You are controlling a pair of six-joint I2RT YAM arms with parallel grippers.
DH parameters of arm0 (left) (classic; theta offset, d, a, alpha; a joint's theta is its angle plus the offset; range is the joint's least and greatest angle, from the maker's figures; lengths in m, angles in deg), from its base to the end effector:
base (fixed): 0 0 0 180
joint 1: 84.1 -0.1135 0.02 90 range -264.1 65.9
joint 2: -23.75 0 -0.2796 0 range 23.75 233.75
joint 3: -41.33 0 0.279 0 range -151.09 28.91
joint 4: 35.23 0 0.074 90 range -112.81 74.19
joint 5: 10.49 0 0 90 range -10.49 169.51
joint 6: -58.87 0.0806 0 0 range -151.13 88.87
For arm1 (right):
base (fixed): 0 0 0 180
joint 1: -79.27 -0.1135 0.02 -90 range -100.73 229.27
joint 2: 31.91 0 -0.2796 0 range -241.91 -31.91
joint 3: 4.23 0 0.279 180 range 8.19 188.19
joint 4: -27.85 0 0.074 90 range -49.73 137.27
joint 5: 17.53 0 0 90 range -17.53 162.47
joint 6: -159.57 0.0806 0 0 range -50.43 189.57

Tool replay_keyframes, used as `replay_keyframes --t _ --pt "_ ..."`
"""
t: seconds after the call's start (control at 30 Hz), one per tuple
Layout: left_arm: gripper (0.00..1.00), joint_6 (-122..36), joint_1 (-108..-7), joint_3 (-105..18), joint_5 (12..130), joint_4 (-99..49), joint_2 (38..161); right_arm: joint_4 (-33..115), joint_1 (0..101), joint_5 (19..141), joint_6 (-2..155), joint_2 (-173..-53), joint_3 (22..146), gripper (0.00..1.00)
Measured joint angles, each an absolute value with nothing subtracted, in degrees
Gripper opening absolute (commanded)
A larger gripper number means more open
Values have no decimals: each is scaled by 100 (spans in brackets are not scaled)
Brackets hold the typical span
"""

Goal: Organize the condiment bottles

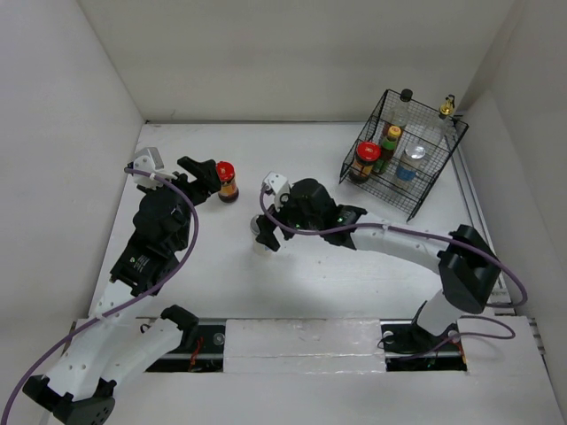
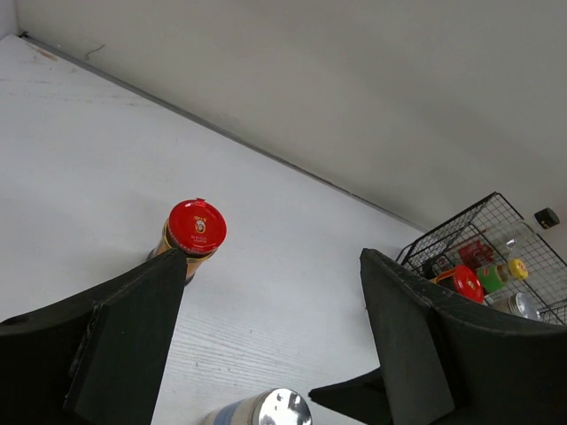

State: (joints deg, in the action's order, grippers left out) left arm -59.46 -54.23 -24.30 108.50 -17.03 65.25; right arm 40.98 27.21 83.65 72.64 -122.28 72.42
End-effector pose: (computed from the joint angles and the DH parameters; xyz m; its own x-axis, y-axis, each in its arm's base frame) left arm 0.2006 -0.0702 0.4278 0.0705 -0.5192 -0.8518 0.0580 0.8546 -0.5161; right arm 0.2517 0.3483 0.2578 -0.3244 -0.3307 -0.8862 -0.8639 0.4851 0.1352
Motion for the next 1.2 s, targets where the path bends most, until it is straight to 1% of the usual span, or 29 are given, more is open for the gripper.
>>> replay_keyframes --t 0.13,0.23,0.27,0.3,0.4,0.5,0.57,0.63,0.8,0.9,0.93,1.0,1.1,1.2 --pt "75 -5946 -5423 -2433 10848 -1705 6525 4168 2623 8444 7189 -12658 7513 100" --pt "75 -5946 -5423 -2433 10844 -1703 6525 4144 2592 8424 7189 -12912 7696 94" --pt "75 -5946 -5423 -2433 10844 -1703 6525 4122 2592 8398 7192 -12982 7738 84" --pt "75 -5946 -5423 -2430 10844 -1703 6525 4111 2592 8356 7198 -13039 7771 77" --pt "75 -5935 -5423 -2430 10842 -1703 6525 4102 2592 8212 7257 -13161 7849 61" --pt "75 -5916 -5423 -2433 10842 -1703 6525 4102 2588 7961 7303 -13157 7860 55" --pt "75 -5905 -5423 -2430 10842 -1703 6525 4139 2584 7716 7347 -13065 7821 54" --pt "75 -5903 -5423 -2433 10837 -1703 6525 4165 2621 7421 7434 -12730 7609 54" --pt "75 -5903 -5423 -2430 10805 -1703 6525 4273 3064 6544 7681 -11098 7069 54" --pt "75 -5903 -5423 -2433 10789 -1705 6525 4089 3604 5882 7780 -10049 6746 54" --pt "75 -5903 -5423 -2430 10776 -1703 6525 4085 3823 5670 7819 -9716 6643 55" --pt "75 -5903 -5423 -2433 10754 -1705 6525 4109 4299 5316 7878 -9211 6516 55" --pt "75 -5905 -5423 -2430 10713 -1710 6525 4152 5060 4936 7928 -8868 6453 55" --pt "75 -5905 -5423 -2433 10673 -1732 6527 4207 5641 4846 7974 -8951 6453 55"
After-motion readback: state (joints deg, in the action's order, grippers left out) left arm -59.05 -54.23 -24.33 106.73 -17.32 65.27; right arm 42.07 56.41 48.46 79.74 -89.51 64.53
